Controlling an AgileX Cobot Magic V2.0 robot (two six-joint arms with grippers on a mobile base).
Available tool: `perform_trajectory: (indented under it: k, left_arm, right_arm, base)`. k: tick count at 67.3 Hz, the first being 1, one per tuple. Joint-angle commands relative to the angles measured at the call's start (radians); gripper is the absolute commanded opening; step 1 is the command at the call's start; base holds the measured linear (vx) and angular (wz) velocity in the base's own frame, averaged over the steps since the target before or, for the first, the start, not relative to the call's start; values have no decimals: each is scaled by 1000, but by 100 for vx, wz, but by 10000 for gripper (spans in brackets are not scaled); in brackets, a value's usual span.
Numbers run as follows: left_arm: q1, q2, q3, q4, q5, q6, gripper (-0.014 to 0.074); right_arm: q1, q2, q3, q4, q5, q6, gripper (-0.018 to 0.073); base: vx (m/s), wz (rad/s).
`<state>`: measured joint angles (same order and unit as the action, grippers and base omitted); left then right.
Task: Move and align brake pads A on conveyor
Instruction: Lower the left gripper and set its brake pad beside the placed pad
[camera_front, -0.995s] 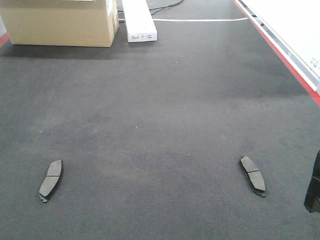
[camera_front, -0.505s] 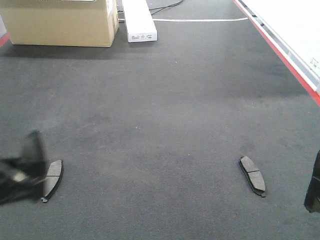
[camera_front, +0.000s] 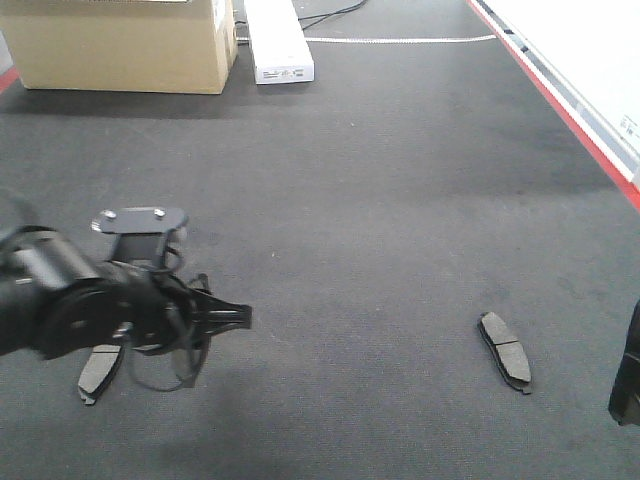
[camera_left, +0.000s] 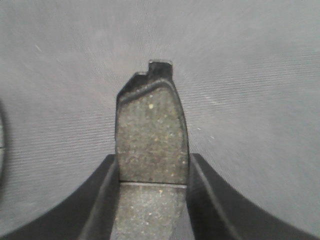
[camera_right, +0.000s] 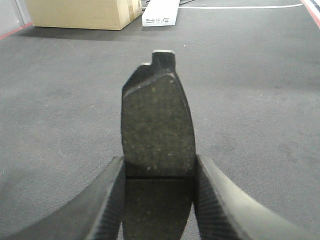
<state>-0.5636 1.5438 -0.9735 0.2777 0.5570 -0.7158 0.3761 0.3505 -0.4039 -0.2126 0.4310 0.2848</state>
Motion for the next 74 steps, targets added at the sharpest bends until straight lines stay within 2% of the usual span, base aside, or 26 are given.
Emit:
perform_trajectory:
  k: [1, 15, 24, 43, 50, 60, 67, 74]
  left_arm:
    - [-3, 35, -62, 10, -70, -28, 46]
    - [-3, 164, -111, 8, -66, -58, 78]
    - [-3, 221, -139, 9, -62, -81, 139]
    - [-3, 269, -197, 19, -14, -81, 398]
    - [-3, 261, -229, 18, 25, -81, 461]
    - [-4, 205, -263, 17, 101, -76, 475]
    - [-4, 128, -262, 43, 148, -70, 470]
    - [-4, 34, -262, 60, 196, -23, 470]
  right_arm:
    - [-4, 5, -32, -20, -100, -4, -7]
    - [-4, 5, -32, -20, -100, -4, -7]
    - [-4, 5, -32, -20, -100, -4, -7]
    - [-4, 5, -32, -20, -100, -4, -7]
    - [-4, 5, -32, -20, -100, -4, -7]
    - [-4, 5, -32, -20, -100, -4, -7]
    - [-4, 5, -32, -20, -100, -4, -7]
    - [-4, 5, -32, -20, -100, -4, -7]
  base:
    - [0, 0]
    - [0, 0]
    - [0, 0]
    - [0, 0]
    - [0, 0]
    - [0, 0]
    - [0, 0]
    - [0, 0]
